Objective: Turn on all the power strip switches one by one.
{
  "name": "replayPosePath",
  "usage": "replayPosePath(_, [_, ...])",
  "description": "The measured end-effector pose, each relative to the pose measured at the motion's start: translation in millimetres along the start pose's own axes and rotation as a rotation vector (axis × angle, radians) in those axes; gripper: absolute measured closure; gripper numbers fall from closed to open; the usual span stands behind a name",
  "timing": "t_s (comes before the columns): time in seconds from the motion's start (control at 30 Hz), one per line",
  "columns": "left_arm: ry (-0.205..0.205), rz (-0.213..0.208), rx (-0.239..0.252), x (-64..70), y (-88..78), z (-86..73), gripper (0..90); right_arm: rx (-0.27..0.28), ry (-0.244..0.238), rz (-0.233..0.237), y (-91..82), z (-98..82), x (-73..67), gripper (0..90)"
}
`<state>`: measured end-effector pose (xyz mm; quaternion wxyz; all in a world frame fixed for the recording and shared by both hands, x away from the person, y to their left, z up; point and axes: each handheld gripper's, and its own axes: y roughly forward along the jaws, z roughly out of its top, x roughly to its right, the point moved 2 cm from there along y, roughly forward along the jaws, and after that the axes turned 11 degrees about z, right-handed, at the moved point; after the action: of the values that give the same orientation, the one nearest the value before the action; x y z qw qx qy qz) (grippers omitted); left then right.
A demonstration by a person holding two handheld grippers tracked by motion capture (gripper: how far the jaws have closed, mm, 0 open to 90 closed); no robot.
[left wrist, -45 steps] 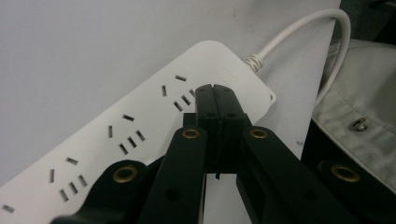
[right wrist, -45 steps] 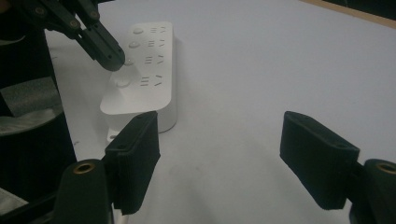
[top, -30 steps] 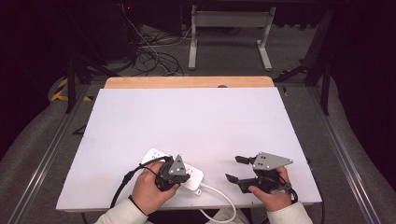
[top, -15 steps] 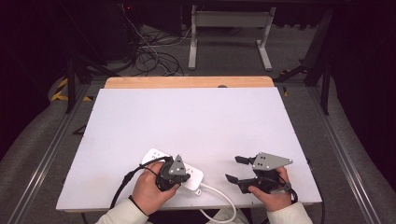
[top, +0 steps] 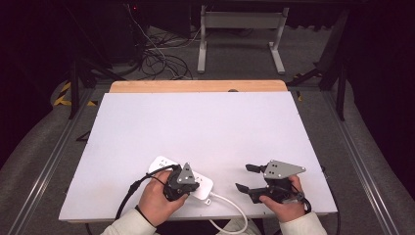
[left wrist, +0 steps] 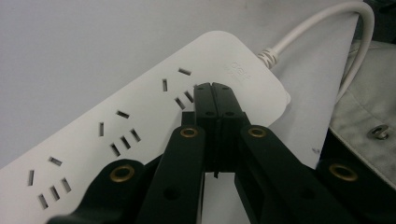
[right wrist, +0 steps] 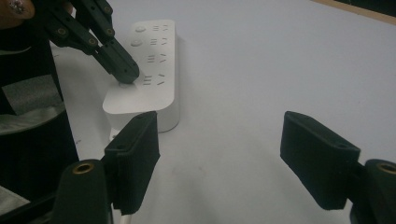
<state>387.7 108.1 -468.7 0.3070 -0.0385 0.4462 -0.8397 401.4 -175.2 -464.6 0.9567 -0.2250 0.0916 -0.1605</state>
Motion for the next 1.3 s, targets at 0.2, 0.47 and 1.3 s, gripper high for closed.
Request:
replayPosePath(0.2, [-0.015,-0.015,0.022,-2.1,0.3,-3.3,90.0,0.001,0.001,0.003,1.2,0.4,-0.8,28.3])
replayPosePath(0.47, [-0.043,0.006,0.126,-13.4,-32.4,6.0,89.9,0.011,0.007,-0.006,-1.9,-0.3,2.2,28.2])
replayPosePath(1.3, [-0.131,0.034,0.340,-41.8,-78.1,-3.4,21.1,0.028,-0.003,-0.015,-4.1,0.0,1.8,23.6])
